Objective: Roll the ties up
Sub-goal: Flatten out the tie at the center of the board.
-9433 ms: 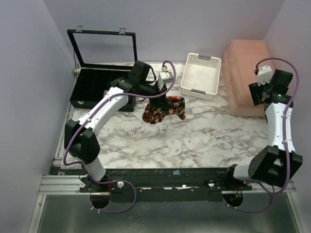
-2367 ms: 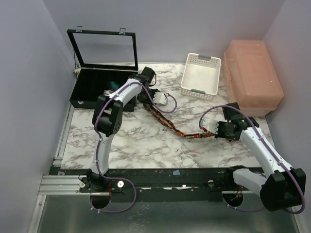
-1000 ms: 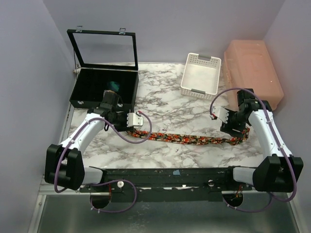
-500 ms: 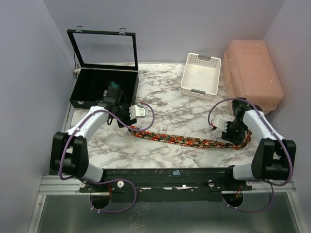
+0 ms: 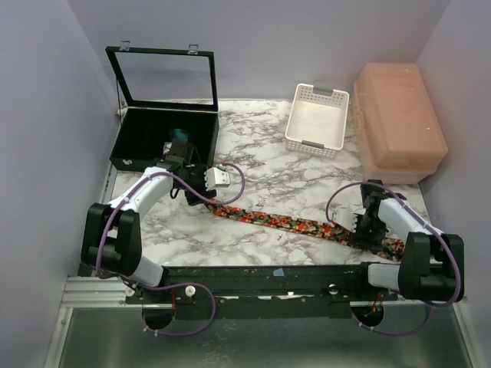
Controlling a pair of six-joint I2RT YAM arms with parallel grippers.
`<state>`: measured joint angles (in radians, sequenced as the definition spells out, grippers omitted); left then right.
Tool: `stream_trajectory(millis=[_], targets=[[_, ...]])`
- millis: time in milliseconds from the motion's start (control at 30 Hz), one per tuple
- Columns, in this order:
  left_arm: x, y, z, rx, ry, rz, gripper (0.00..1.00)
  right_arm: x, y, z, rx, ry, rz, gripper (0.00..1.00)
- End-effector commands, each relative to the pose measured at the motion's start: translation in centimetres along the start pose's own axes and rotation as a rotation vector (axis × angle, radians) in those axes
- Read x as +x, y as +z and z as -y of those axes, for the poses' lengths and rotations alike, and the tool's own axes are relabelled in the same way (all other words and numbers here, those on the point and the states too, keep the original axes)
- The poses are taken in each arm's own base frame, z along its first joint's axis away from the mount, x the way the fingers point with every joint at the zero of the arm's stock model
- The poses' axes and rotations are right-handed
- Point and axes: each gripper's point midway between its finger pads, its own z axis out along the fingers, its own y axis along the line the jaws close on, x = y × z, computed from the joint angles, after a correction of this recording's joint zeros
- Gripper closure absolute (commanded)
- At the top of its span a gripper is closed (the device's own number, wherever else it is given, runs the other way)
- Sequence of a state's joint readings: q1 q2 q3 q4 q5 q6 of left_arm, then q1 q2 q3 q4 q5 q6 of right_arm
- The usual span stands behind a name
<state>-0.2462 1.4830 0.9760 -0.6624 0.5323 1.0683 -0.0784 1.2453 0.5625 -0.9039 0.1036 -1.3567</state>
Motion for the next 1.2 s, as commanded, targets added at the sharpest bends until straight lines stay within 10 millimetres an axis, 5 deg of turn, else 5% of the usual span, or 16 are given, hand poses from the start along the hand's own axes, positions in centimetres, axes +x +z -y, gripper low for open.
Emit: stream_trajectory(millis=[0, 233, 500, 600, 700, 867, 1067, 1167], targets=[[-1.4, -0.3, 0.2, 0.040, -0.014, 0.039, 0.48, -0.4, 0.5, 4.0, 0.118, 0.100, 0.002, 0.43], [-2.6, 0.2, -0.2, 0.041, -0.039, 0.046, 0.48, -0.1, 0.2, 9.0, 0.241, -0.023, -0.027, 0.48], [-5.2, -0.9, -1.1, -0.016, -0.070, 0.117, 0.45, 7.5, -0.4, 14.1, 0.250, 0.036, -0.130, 0.48], [-6.6, -2.1, -1.9, -0.088, -0.087, 0.168, 0.45, 7.8, -2.2, 14.0, 0.231, 0.054, -0.098, 0.47], [-8.8, -4.4, -3.0, -0.208, -0.106, 0.259, 0.40, 5.0, -5.4, 12.4, 0.185, 0.035, 0.076, 0.33], [-12.2, -8.0, -4.4, -0.388, -0.176, 0.458, 0.04, -1.1, -10.0, 10.4, 0.207, -0.035, 0.396, 0.00], [-13.2, -6.7, -2.2, -0.194, -0.278, 0.483, 0.01, -11.1, -15.1, 10.5, 0.260, -0.058, 0.821, 0.00], [-13.4, -6.6, -2.2, -0.135, -0.418, 0.500, 0.01, -17.0, -14.5, 10.0, 0.210, -0.103, 0.785, 0.00]])
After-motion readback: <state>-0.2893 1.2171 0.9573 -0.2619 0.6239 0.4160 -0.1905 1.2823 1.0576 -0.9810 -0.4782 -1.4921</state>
